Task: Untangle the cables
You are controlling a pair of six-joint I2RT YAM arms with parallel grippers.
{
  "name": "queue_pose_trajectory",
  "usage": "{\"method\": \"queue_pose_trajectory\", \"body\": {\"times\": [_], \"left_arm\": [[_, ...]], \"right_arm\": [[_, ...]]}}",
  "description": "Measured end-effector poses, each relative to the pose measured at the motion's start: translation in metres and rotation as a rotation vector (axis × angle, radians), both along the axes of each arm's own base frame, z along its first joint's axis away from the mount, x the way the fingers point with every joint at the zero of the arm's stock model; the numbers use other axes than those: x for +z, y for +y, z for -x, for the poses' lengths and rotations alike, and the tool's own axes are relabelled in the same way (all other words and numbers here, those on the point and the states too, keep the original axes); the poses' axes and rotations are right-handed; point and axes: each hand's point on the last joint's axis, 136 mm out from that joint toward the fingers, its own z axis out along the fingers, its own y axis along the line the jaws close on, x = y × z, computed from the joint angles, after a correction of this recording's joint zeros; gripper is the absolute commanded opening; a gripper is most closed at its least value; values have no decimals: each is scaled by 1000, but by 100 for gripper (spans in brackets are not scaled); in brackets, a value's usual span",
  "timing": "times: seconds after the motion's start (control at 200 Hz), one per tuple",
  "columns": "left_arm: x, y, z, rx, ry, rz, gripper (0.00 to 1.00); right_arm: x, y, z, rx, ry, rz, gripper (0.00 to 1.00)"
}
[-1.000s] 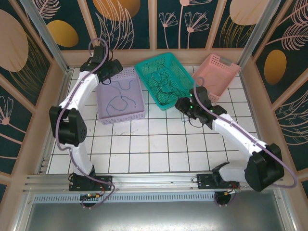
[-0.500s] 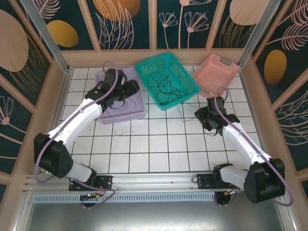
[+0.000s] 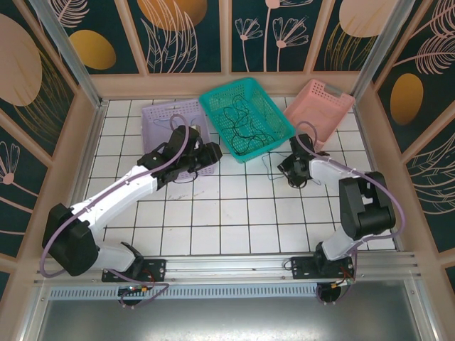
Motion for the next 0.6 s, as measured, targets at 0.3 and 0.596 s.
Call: {"method": "queue_pose_trajectory", "body": {"times": [0.3,0.596], "left_arm": [[6,2,2,3,-11,12,49],[7,1,3,1,-9,17,52]], "right_arm": [[-17,0,-3,-8,38,26,6],[49,-1,6,59,-139,119,0]]}}
